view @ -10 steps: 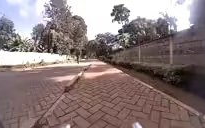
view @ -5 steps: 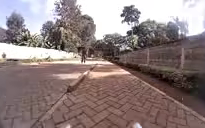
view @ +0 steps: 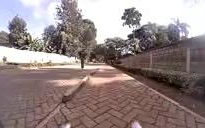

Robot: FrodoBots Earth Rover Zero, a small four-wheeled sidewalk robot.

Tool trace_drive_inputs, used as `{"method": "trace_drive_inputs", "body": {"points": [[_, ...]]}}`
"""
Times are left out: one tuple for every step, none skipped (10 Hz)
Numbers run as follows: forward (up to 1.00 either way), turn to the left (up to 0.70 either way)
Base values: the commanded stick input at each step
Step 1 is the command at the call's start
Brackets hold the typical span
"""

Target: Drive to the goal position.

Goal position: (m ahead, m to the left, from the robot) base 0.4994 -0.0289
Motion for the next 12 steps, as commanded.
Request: {"method": "trace_drive_inputs", "body": {"points": [[0.70,0.00],[0.70,-0.08],[0.70,-0.27],[0.70,-0.34],[0.70,-0.32],[0.70,-0.30],[0.70,-0.29],[0.70,-0.27],[0.70,-0.25],[0.70,-0.23],[0.70,-0.22],[0.70,-0.20]]}}
